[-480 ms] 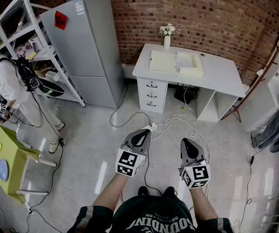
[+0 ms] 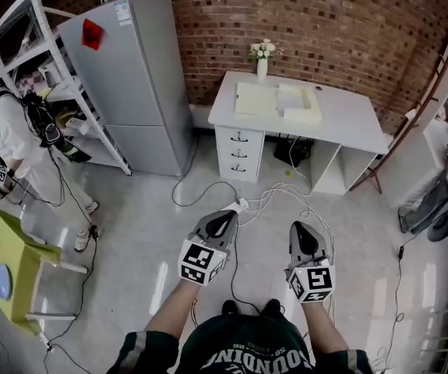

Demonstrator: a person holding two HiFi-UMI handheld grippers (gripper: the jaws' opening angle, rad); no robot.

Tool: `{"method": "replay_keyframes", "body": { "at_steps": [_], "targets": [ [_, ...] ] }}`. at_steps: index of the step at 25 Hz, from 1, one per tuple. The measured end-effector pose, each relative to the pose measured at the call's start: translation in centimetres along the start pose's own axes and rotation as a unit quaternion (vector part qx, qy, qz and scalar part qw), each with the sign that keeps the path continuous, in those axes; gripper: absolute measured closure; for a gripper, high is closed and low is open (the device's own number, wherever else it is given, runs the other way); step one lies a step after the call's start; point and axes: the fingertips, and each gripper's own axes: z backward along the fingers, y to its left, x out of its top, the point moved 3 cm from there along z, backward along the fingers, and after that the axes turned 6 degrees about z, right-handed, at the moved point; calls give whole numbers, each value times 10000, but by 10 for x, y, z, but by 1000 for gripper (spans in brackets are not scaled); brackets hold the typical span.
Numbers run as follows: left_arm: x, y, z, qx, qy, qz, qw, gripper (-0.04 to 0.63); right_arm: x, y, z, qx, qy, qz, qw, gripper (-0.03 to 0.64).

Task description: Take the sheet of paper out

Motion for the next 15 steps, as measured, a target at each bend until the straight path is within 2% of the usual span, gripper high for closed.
{"method": "replay_keyframes", "body": {
  "at_steps": [5,9,15],
  "targets": [
    [-4,1,2,-1,83,-28,10000,584,-5,-1,4,-51,73,24,10000,546],
    [-8,-1,0,43,191,-194,9996,584,-7,-3,5,-64,121,-24,9999,546],
    [-13,-4,2,-72,140,-57,9999,584,-11,1,4,-55,134,-58,9999,546]
  ]
}}
